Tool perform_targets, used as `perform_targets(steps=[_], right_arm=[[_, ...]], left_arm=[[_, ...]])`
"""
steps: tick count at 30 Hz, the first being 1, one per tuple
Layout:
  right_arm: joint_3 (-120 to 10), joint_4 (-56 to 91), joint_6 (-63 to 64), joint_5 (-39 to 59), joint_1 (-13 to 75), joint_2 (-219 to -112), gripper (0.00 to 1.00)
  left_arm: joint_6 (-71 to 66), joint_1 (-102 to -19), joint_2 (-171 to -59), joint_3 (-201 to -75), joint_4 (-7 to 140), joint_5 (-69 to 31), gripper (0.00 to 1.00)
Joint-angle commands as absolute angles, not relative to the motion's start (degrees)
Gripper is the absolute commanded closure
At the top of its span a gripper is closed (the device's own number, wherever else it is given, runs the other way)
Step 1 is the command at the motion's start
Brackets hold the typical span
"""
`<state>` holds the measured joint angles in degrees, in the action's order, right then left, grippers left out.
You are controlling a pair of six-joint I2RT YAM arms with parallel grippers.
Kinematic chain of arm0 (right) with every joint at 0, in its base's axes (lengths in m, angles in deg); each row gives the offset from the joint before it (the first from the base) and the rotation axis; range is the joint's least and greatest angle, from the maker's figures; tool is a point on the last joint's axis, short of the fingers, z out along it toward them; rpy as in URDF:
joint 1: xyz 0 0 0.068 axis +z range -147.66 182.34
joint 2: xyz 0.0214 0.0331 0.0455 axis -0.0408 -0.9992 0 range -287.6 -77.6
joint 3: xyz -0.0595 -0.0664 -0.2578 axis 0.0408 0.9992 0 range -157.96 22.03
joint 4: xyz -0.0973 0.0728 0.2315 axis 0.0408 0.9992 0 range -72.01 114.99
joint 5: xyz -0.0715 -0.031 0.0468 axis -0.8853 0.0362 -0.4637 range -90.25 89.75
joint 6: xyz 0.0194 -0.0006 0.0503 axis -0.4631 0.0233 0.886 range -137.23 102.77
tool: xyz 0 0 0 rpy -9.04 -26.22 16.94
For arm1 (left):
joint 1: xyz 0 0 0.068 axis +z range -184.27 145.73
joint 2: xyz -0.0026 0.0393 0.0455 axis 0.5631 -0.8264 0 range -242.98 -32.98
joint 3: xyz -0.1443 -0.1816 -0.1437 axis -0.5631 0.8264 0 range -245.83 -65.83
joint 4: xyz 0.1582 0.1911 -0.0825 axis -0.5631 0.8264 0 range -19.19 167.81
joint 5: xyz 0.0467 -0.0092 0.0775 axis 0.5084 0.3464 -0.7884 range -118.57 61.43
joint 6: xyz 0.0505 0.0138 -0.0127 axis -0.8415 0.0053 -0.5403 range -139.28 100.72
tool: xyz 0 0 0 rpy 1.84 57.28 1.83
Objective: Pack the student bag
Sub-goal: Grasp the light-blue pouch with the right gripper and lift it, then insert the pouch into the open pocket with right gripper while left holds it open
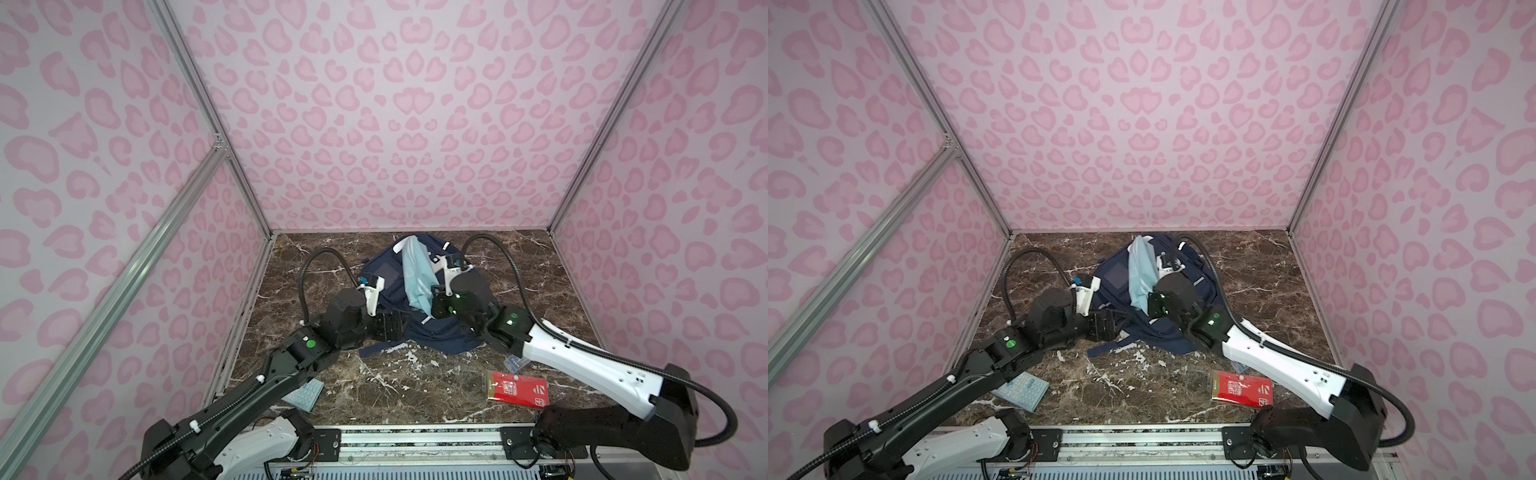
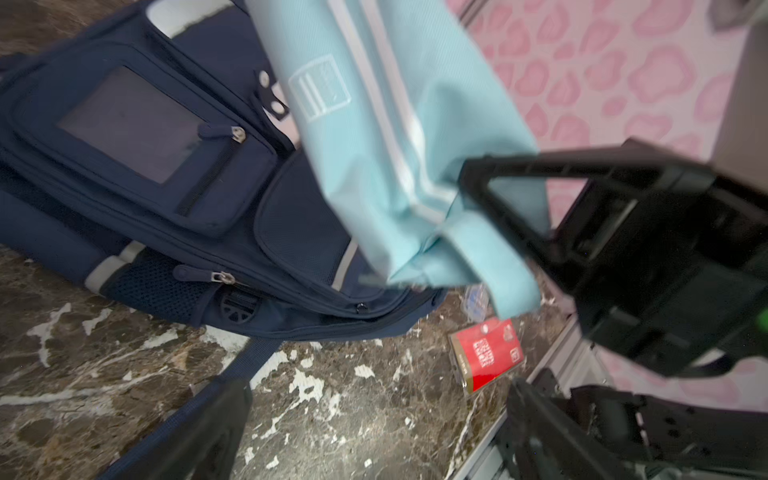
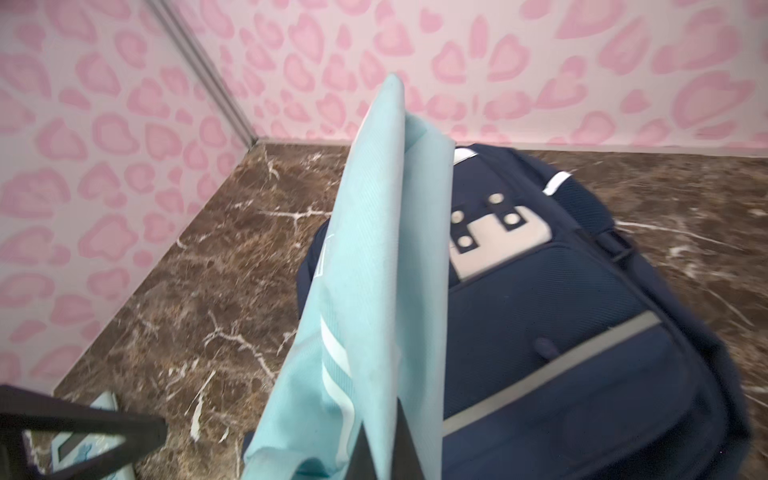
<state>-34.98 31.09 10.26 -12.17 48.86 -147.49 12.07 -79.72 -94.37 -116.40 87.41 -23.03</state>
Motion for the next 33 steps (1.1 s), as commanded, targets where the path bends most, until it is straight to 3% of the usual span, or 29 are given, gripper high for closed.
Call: perform_targets(steps=[1, 5, 8, 15, 16, 19, 20, 21, 25, 33], right_arm=[[-27.65, 28.91, 11.81, -10.11, 43.06, -138.87, 1.0], [-22.67, 33.09, 10.96, -3.52, 31.47, -130.98, 1.0], [-19.44, 34.99, 9.94, -0.33, 24.23, -125.81, 1.0], [-14.8, 36.05, 9.14, 11.4, 10.95, -120.06, 1.0], [-14.35, 35.86, 9.01, 12.46, 9.9, -119.88, 1.0], [-13.19, 35.29, 8.81, 15.27, 7.36, -119.34, 1.0], [-12.96, 35.01, 8.59, 16.31, 6.59, -119.05, 1.0], [-12.9, 34.95, 8.3, 17.13, 5.93, -118.83, 1.0], [-12.52, 34.03, 7.28, 19.8, 4.97, -117.65, 1.0], [-9.69, 23.9, 10.45, 32.75, 5.1, -116.4, 1.0]], left_arm=[[3.97, -85.01, -103.5, -122.66, 89.33, -34.08, 0.02], [-1.56, -89.54, -119.44, -133.49, 92.45, -40.93, 0.0], [-5.42, -90.84, -129.94, -140.56, 91.83, -38.53, 0.11], [-9.17, -91.58, -148.75, -157.1, 97.23, -42.42, 0.17], [-9.29, -91.58, -150.46, -158.58, 97.85, -43.53, 0.24], [-9.65, -91.2, -154.87, -163.05, 100.01, -48.66, 0.78], [-9.27, -90.7, -155.76, -164.33, 100.75, -49.7, 0.83], [-8.94, -90.08, -155.98, -165.67, 101.84, -48.87, 0.95], [-6.21, -87.4, -147.99, -162.77, 99.86, -44.13, 0.96], [2.65, -76.85, -134.08, -156.71, 92.22, -20.72, 0.96]])
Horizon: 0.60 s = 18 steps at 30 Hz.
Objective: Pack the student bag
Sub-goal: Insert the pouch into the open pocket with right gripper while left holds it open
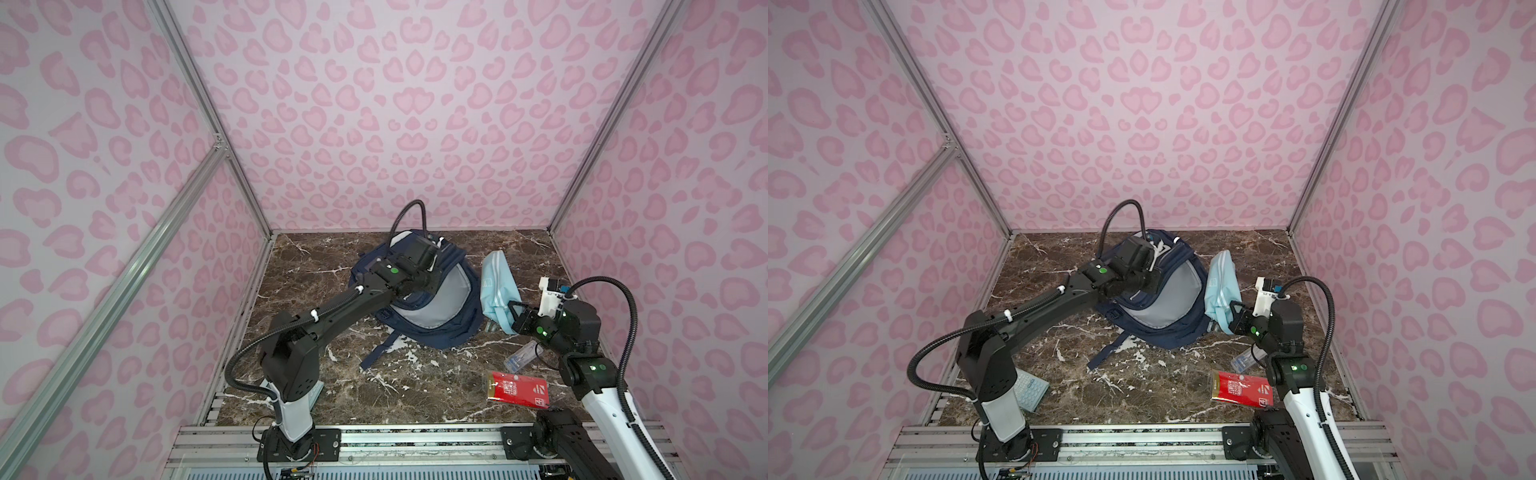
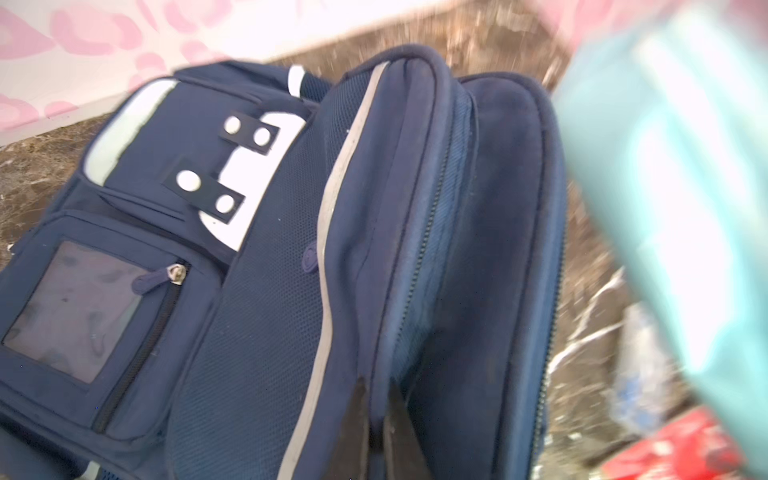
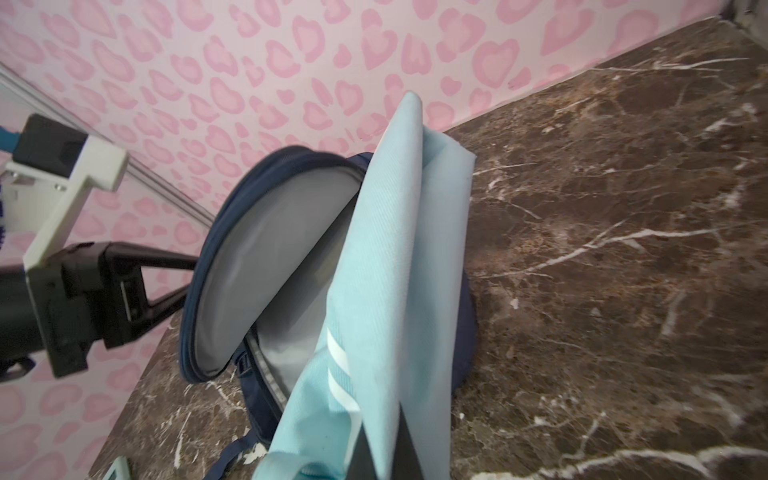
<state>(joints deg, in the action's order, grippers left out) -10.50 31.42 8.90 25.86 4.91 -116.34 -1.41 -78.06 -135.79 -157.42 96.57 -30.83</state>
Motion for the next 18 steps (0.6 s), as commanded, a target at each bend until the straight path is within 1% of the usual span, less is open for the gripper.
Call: perform_targets(steps=[1, 4, 5, 7, 10, 14, 16, 18], right_arm=[[-9.34, 22.59, 10.96, 33.85, 5.34, -116.77, 1.0], [-8.0, 18.05, 11.79, 36.44, 8.73, -119.74, 1.0], [-7.64, 16.5, 11.67, 36.18, 10.95, -121.67, 1.0], [-8.0, 14.74, 11.01, 32.63, 16.19, -126.74, 1.0], [-10.65, 11.46, 10.54, 29.26, 22.08, -137.25, 1.0], [-19.14, 9.92, 10.39, 25.63, 24.92, -152.62, 1.0], [-23.03, 5.84, 11.14, 24.78, 26.5, -159.72, 1.0], [-26.69, 2.51, 11.74, 19.37, 29.3, -165.67, 1.0]], left_arm=[[2.93, -76.25, -133.37, -156.73, 92.38, -20.72, 0.97], [2.72, -75.31, -131.88, -157.85, 93.37, -20.94, 0.96], [2.54, -75.1, -131.59, -158.38, 94.02, -21.28, 0.96], [2.56, -74.88, -130.87, -158.82, 94.63, -22.24, 0.96], [2.51, -74.63, -129.93, -158.64, 94.28, -22.75, 0.96], [3.07, -74.56, -129.41, -158.36, 94.46, -21.5, 0.97], [3.37, -74.58, -128.76, -157.59, 94.16, -21.46, 0.97], [3.91, -74.58, -128.2, -156.93, 93.79, -21.63, 0.97]])
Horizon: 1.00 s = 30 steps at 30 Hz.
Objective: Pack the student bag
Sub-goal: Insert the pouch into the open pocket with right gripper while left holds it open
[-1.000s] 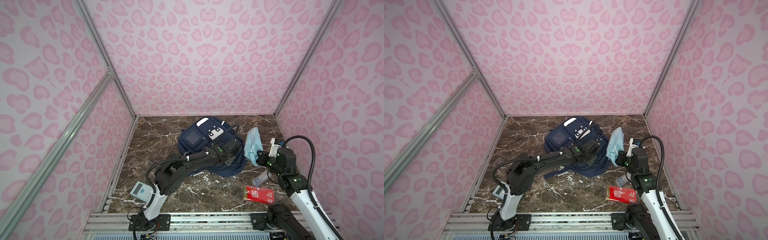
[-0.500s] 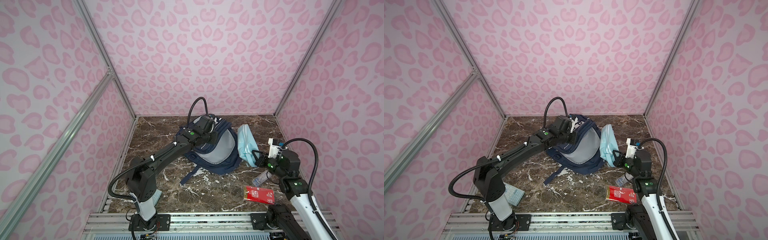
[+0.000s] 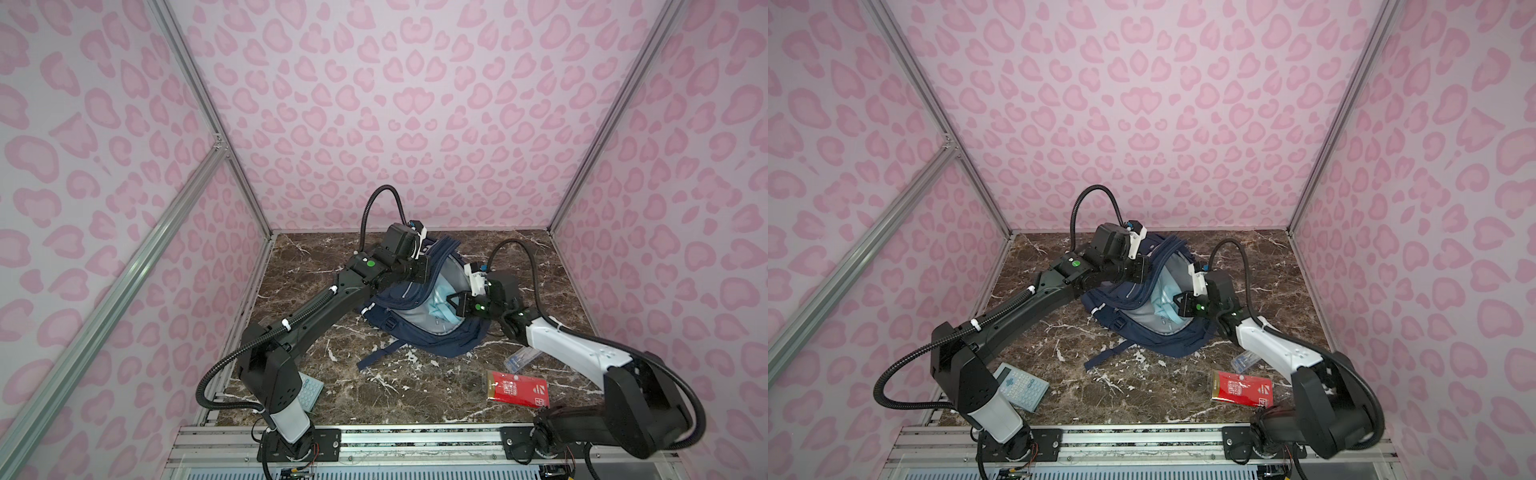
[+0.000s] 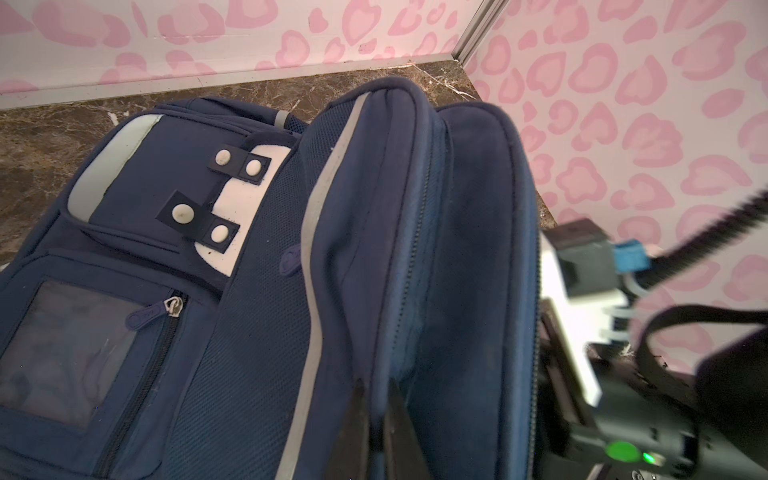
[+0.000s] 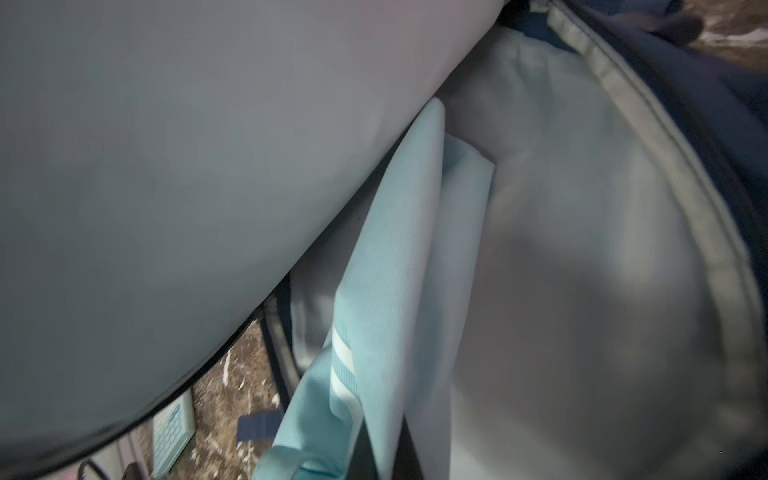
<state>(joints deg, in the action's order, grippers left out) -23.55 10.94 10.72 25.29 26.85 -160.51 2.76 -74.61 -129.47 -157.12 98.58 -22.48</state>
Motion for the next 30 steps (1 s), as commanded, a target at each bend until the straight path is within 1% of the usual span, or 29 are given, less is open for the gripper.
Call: perform_targets(steps=[1, 2, 3, 4, 7, 8, 9, 10, 13, 15, 18, 21, 23, 24, 25, 26, 27, 28, 30], right_arm=[[-28.96, 3.51, 12.24, 12.83, 31.51, -168.06, 1.0], [-30.48, 4.35, 14.09, 3.42, 34.1, -169.9, 1.0], [-30.87, 2.75, 15.54, -1.17, 35.93, -171.29, 1.0], [-31.23, -1.57, 16.63, -1.77, 37.19, -173.46, 1.0], [-35.49, -5.37, 21.22, 0.92, 38.85, -179.66, 1.0], [-37.03, -5.29, 22.54, 1.52, 38.99, -181.59, 0.92], [-38.1, -5.37, 23.21, 2.49, 39.13, -183.04, 0.82], [-38.97, -6.17, 23.34, 4.77, 39.12, -184.57, 0.74], [-38.47, -5.31, 23.61, 8.36, 39.33, -184.95, 0.46], [-35.22, -3.88, 23.99, 9.8, 39.13, -182.41, 0.38], [-26.91, -1.73, 24.1, 7.74, 38.97, -173.94, 0.31], [-21.92, 4.42, 23.46, 6.69, 38.72, -165.38, 0.29], [-20.31, 9.3, 23.22, 6.28, 38.43, -160.52, 0.26], [-20.17, 12.49, 23.31, 6.2, 37.88, -159.09, 0.23], [-20.46, 15.98, 22.96, 6.42, 37.28, -157.59, 0.18], [-21.55, 20.48, 22.27, 5.41, 36.87, -156.42, 0.02], [-23.21, 26.51, 21.96, 2.63, 36.55, -155.4, 0.0], [-24.37, 30.6, 21.51, -0.31, 36.49, -154.37, 0.0], [-25.18, 36.02, 20.41, -3.59, 36.08, -151.3, 0.0]], left_arm=[[4.13, -74.52, -128.0, -156.89, 93.56, -21.33, 0.97], [4.48, -74.28, -128.01, -157.33, 93.32, -20.71, 0.97], [4.75, -74.05, -128.2, -158.29, 93.61, -20.25, 0.97], [4.67, -73.7, -128.66, -159.51, 94.01, -19.93, 0.97], [4.32, -73.12, -129.55, -161.67, 95.86, -20.59, 0.97], [4.19, -73.09, -129.21, -160.81, 95.71, -20.41, 0.97], [4.31, -72.99, -128.82, -159.57, 95.05, -20.62, 0.97], [4.57, -72.94, -128.05, -157.75, 93.81, -20.97, 0.97], [5.29, -72.09, -126.32, -152.53, 90.8, -20.71, 0.97], [5.42, -71.56, -125.87, -149.5, 89.71, -20.75, 0.97], [6.72, -71.27, -125.33, -144.04, 86.78, -21.28, 0.97], [8.41, -71.2, -126.61, -138.37, 81.68, -18.54, 0.97], [9.53, -71.27, -127.99, -135.47, 79.01, -17.76, 0.97], [10.1, -71.27, -128.37, -134.18, 77.89, -17.65, 0.97], [10.71, -71.3, -128.69, -132.75, 76.55, -17.9, 0.97], [11.59, -71.48, -128.45, -130.89, 75.06, -19.28, 0.97], [12.4, -71.85, -127.71, -128.94, 73.17, -21.31, 0.96], [12.62, -72.21, -127.06, -127.8, 72.28, -22.53, 0.94], [11.91, -73.43, -125.99, -127.09, 72.92, -25.79, 0.86]])
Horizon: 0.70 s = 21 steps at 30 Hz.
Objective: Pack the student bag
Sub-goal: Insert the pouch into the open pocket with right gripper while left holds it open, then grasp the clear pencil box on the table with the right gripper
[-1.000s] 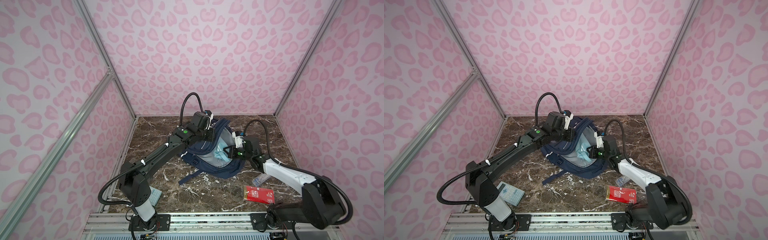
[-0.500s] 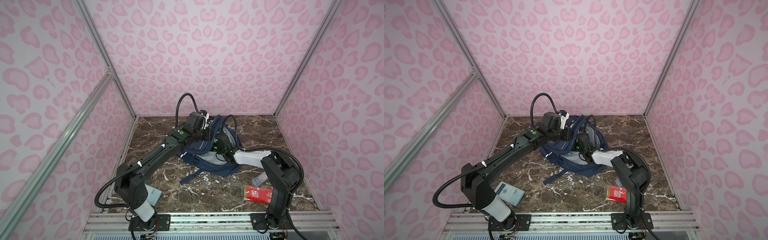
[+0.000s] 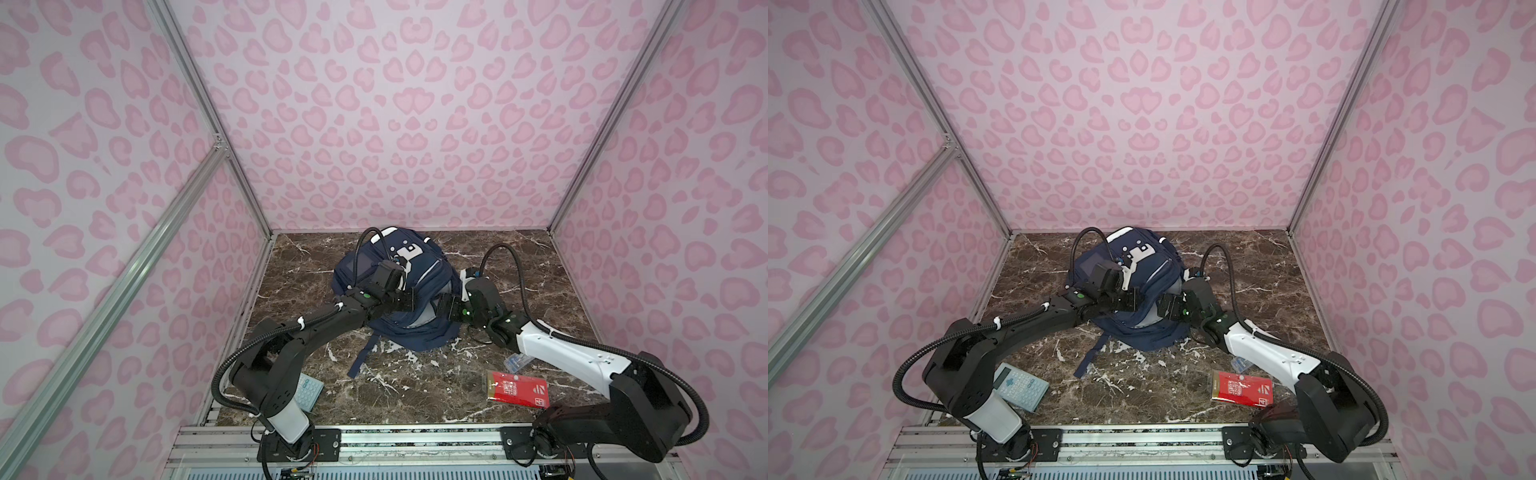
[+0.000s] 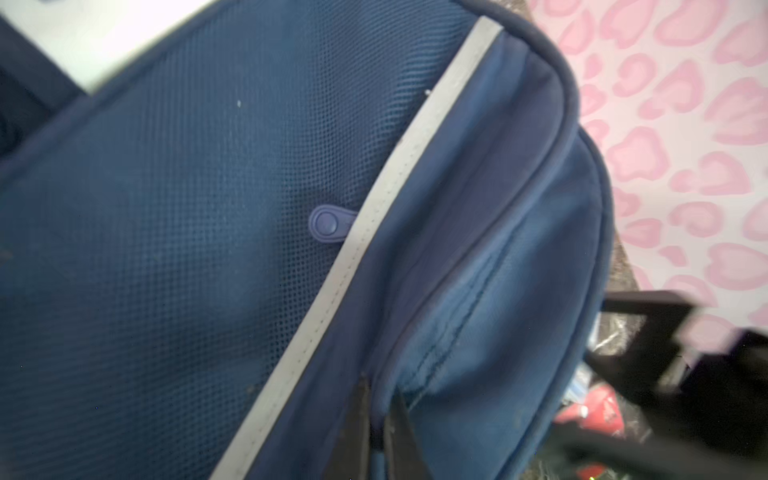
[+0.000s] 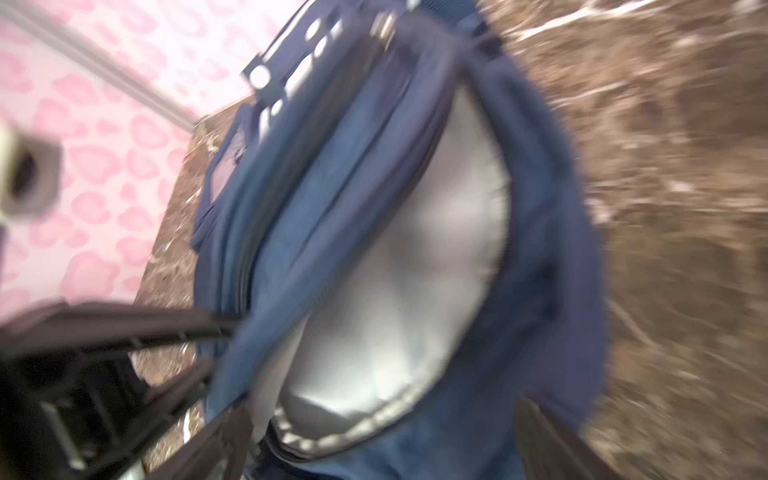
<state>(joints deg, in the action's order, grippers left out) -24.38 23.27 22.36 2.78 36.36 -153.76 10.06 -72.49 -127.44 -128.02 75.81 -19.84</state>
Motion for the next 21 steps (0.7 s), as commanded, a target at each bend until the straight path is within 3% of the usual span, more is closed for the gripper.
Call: perform_targets(steps=[1, 2, 4, 6, 8, 15, 21], right_arm=[[-24.61, 36.95, 20.58, -4.29, 35.73, -149.59, 0.0], [-23.52, 37.57, 20.72, -5.0, 35.49, -147.4, 0.0], [-21.07, 37.92, 21.33, -7.92, 35.41, -143.02, 0.0], [-18.69, 39.61, 25.65, -12.12, 34.44, -139.52, 0.0], [-17.17, 41.62, 25.58, -9.85, 31.35, -137.46, 0.0], [-11.56, 46.91, 24.52, -1.3, 17.24, -136.25, 0.0], [-8.65, 50.59, 23.6, -7.71, 13.63, -136.22, 0.0]], left_arm=[[11.54, -73.93, -125.76, -127.15, 73.67, -26.96, 0.82], [11.49, -74.21, -125.33, -127.02, 73.97, -27.5, 0.78], [12.15, -74.34, -124.36, -125.58, 72.47, -26.48, 0.52], [12.92, -74.58, -123.12, -124.01, 71.24, -26.1, 0.19], [12.76, -76.23, -121.52, -123.57, 72.66, -28.86, 0.02], [10.19, -85.0, -117.06, -123.14, 77.09, -35.68, 0.02], [8.54, -87.8, -114.32, -122.36, 83.08, -40.17, 0.02]])
